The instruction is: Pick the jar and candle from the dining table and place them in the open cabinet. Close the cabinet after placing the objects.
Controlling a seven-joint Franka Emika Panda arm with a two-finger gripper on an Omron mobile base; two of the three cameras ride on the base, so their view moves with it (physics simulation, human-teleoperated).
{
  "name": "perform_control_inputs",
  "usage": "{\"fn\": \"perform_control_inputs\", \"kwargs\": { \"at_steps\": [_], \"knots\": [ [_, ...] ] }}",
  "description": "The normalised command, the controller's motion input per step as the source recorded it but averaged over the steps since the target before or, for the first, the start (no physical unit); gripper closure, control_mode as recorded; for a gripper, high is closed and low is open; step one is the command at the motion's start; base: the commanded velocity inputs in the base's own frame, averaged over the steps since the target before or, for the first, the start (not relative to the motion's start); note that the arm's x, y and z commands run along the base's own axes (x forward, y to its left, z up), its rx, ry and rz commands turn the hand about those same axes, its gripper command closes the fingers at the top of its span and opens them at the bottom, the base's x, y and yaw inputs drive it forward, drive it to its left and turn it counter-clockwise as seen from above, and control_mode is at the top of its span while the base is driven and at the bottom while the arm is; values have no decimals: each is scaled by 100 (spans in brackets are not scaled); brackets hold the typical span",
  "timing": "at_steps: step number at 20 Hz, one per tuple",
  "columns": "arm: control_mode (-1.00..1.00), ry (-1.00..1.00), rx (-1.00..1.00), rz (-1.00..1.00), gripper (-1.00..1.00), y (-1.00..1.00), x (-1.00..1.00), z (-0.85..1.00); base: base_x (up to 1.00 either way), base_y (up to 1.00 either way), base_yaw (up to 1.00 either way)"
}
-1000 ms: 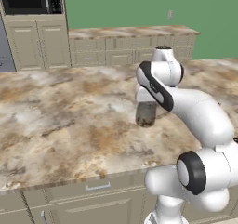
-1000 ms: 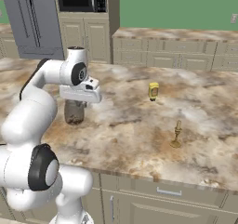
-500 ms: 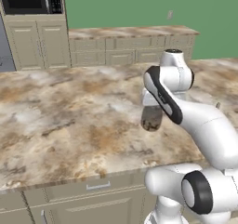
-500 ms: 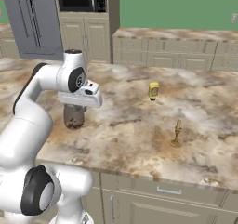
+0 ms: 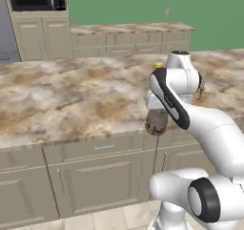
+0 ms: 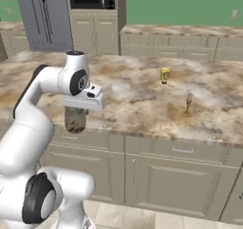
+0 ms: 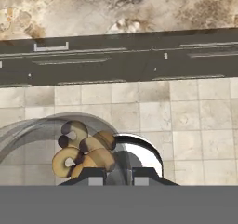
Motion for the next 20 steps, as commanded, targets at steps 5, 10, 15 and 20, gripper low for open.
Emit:
{"fn": "perform_control_inputs", "kwargs": {
  "at_steps": [5,10,15,20],
  "knots": [
    [100,0,0,0,100,0,0,0,-89,100,44],
    [100,0,0,0,100,0,0,0,-47,84,89],
    [100,0,0,0,100,0,0,0,15,33,89],
    [100,0,0,0,100,0,0,0,97,32,62]
  ]
}}
